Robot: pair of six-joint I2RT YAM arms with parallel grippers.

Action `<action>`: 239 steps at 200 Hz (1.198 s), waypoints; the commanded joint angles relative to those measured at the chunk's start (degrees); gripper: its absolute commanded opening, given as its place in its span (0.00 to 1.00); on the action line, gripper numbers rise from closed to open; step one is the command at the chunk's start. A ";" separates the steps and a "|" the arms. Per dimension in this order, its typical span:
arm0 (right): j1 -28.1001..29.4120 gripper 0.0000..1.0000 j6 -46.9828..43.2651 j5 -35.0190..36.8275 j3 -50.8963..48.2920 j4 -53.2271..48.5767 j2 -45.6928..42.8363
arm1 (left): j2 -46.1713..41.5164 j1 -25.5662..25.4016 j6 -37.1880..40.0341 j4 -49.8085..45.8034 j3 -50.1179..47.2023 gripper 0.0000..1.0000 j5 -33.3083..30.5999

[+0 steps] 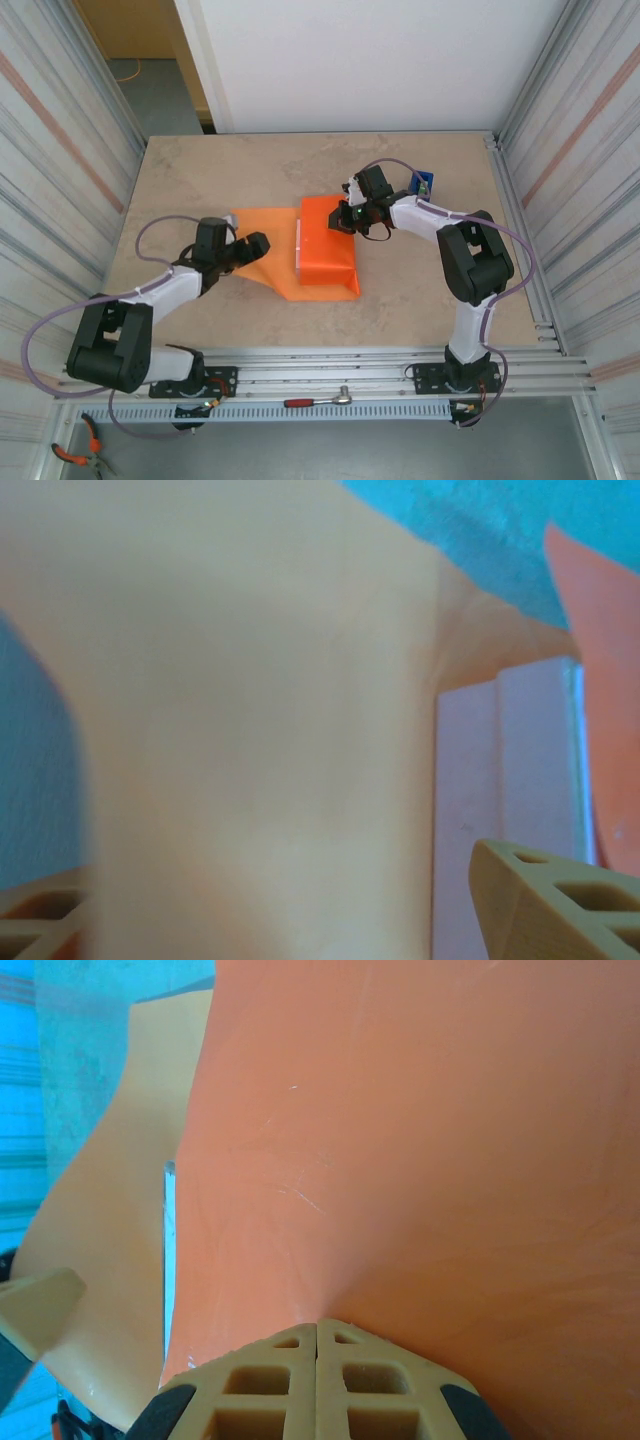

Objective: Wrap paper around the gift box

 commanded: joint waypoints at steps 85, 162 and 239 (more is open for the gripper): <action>-0.48 0.00 -0.94 2.68 -2.79 -3.83 1.76 | -4.11 8.48 4.27 -11.69 2.51 0.46 9.28; -0.60 0.00 -0.86 2.60 -2.89 -3.65 1.63 | -13.80 10.59 3.13 -20.09 -1.58 0.20 6.93; -0.49 0.00 -0.59 2.55 -3.27 -3.04 2.00 | -21.24 8.00 1.16 -19.32 -0.57 0.00 11.98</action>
